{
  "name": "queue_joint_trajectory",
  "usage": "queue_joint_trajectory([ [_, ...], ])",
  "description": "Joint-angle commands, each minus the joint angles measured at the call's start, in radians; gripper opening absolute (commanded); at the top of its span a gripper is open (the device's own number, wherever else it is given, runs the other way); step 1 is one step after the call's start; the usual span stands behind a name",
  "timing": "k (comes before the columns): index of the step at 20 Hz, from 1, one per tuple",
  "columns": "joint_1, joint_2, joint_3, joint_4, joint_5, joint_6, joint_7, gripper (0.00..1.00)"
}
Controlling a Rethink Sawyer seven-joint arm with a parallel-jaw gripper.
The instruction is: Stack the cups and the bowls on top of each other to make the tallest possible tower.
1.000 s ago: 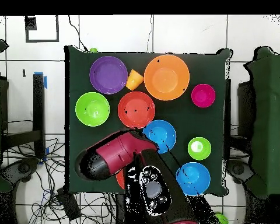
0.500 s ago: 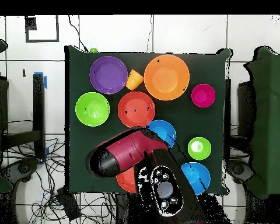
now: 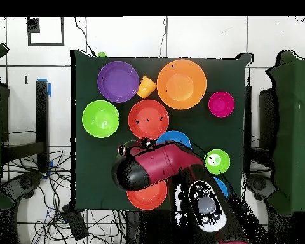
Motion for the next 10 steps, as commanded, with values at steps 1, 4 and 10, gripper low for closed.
queue_joint_trajectory([
  [1, 0.008, 0.139, -0.047, 0.118, 0.031, -0.048, 0.176, 1.0],
  [4, 0.01, 0.162, -0.06, 0.126, 0.056, -0.034, 0.165, 1.0],
  [10, 0.048, 0.194, -0.119, 0.114, 0.096, 0.039, 0.163, 1.0],
])
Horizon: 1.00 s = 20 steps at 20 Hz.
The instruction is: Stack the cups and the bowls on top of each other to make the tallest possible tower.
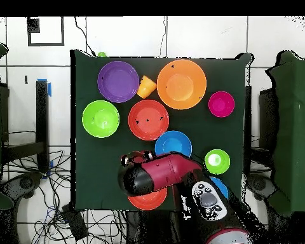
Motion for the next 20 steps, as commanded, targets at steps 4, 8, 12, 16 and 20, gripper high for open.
queue_joint_trajectory([
  [4, 0.077, 0.116, -0.113, 0.058, 0.054, 0.069, 0.167, 1.0],
  [8, 0.098, 0.131, -0.142, 0.05, 0.056, 0.046, 0.163, 1.0],
  [12, 0.105, 0.15, -0.156, 0.043, 0.069, 0.033, 0.16, 1.0],
  [16, 0.117, 0.17, -0.178, 0.049, 0.077, -0.001, 0.177, 1.0],
  [20, 0.136, 0.201, -0.206, 0.054, 0.086, -0.076, 0.21, 1.0],
])
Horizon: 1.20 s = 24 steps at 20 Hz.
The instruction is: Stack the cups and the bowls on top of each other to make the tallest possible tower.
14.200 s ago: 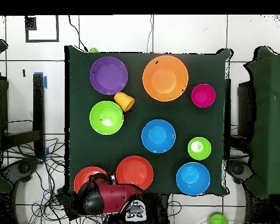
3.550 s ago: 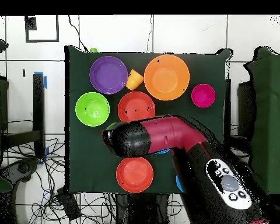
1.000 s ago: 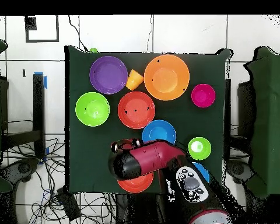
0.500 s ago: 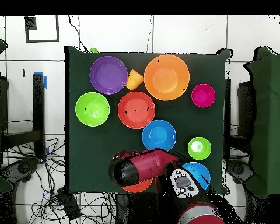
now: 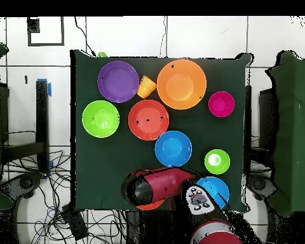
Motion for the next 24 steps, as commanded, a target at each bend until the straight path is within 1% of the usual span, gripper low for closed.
queue_joint_trajectory([
  [1, 0.046, 0.088, -0.038, 0.029, 0.052, -0.099, 0.216, 1.0],
  [6, 0.078, 0.128, -0.075, 0.028, 0.054, -0.178, 0.232, 1.0],
  [11, 0.095, 0.146, -0.091, 0.029, 0.064, -0.2, 0.225, 1.0],
  [18, 0.115, 0.157, -0.112, 0.021, 0.053, -0.203, 0.213, 1.0],
  [21, 0.114, 0.166, -0.107, 0.01, 0.055, -0.198, 0.21, 1.0],
  [24, 0.113, 0.178, -0.103, 0.003, 0.054, -0.213, 0.212, 1.0],
])
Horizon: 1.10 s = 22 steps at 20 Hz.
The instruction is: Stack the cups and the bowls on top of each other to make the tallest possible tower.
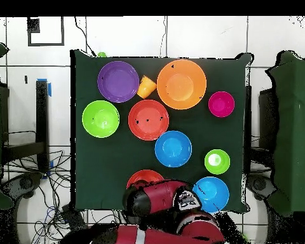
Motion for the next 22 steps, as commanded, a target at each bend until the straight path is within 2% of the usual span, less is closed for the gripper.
queue_joint_trajectory([
  [1, 0.016, 0.057, 0.046, -0.014, 0.044, -0.066, 0.161, 1.0],
  [9, 0.032, 0.108, 0.035, -0.036, 0.038, -0.165, 0.177, 1.0],
  [22, 0.075, 0.18, -0.007, -0.093, 0.065, -0.208, 0.166, 1.0],
])
